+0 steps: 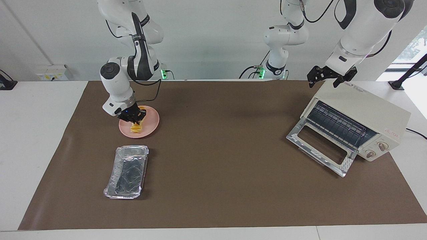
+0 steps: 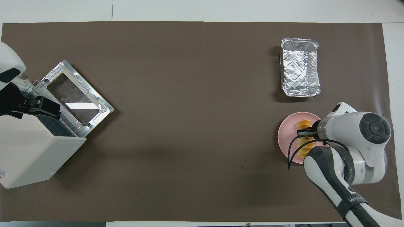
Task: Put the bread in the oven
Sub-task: 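Grasp the bread slices with the right gripper and lift them, then carry the bread to the foil tray and lower it inside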
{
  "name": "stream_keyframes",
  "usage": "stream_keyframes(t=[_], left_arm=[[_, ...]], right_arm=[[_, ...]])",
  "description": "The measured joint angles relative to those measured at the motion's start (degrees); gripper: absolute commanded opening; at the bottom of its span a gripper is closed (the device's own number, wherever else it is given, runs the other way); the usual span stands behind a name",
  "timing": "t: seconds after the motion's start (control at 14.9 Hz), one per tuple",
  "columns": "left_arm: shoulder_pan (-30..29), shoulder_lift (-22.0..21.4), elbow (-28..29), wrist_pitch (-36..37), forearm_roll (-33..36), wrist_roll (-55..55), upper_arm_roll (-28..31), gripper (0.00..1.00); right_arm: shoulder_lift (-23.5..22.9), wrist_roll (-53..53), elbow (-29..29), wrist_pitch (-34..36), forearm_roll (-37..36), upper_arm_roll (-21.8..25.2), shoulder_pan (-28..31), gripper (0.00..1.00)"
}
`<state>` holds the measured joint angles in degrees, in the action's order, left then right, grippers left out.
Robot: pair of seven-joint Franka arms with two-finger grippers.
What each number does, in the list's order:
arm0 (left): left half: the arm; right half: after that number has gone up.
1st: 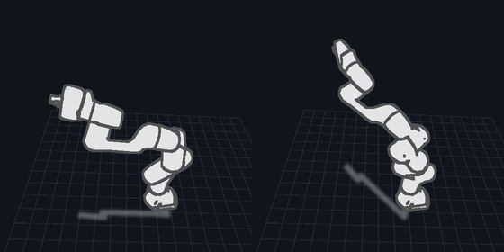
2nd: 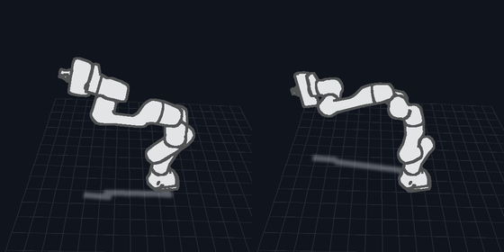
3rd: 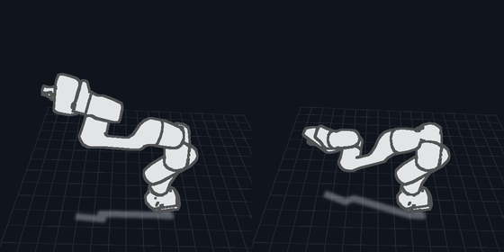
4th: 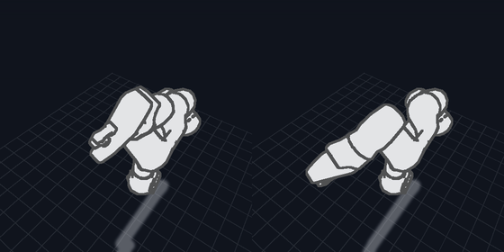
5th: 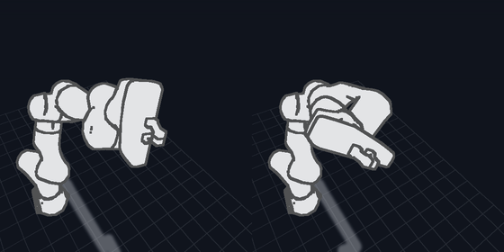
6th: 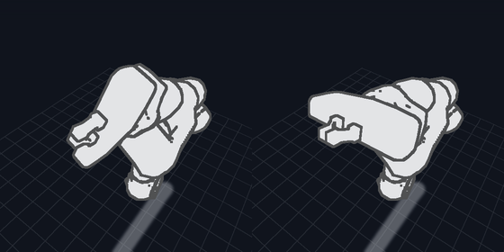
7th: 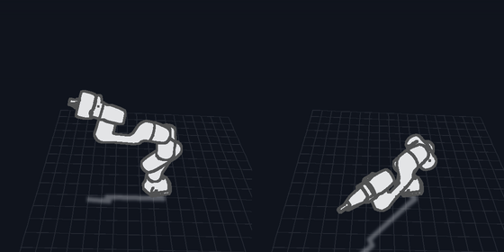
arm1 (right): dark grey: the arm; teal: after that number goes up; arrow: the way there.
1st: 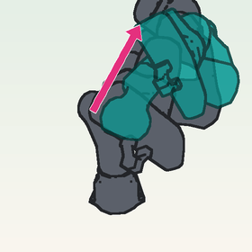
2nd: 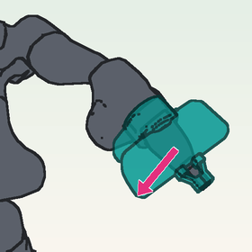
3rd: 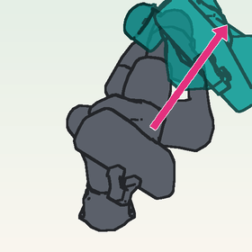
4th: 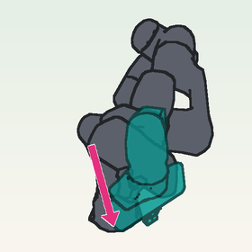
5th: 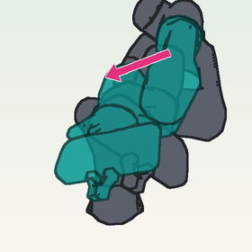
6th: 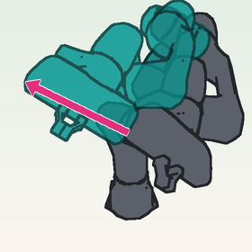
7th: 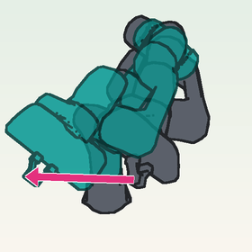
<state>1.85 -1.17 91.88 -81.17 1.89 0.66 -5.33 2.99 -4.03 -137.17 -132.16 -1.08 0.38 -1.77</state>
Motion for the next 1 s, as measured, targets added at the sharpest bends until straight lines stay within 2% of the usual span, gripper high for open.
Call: stream_keyframes(t=[0.2,0.47,0.67,1.0], left_arm=[[0.00,0.00,0.00,0.00,0.00,0.00,0.00,1.00],[0.00,0.00,0.00,0.00,0.00,0.00,0.00,1.00],[0.00,0.00,0.00,0.00,0.00,0.00,0.00,1.00],[0.00,0.00,0.00,0.00,0.00,0.00,0.00,1.00]], right_arm=[[-0.24,0.00,9.27,9.33,0.00,0.00,0.00,0.00],[-3.64,0.00,18.76,12.07,0.00,0.02,0.00,0.00],[-7.99,0.00,26.73,15.41,0.00,0.13,0.17,0.00],[-18.45,0.00,40.75,18.39,0.01,0.15,0.82,0.00]])
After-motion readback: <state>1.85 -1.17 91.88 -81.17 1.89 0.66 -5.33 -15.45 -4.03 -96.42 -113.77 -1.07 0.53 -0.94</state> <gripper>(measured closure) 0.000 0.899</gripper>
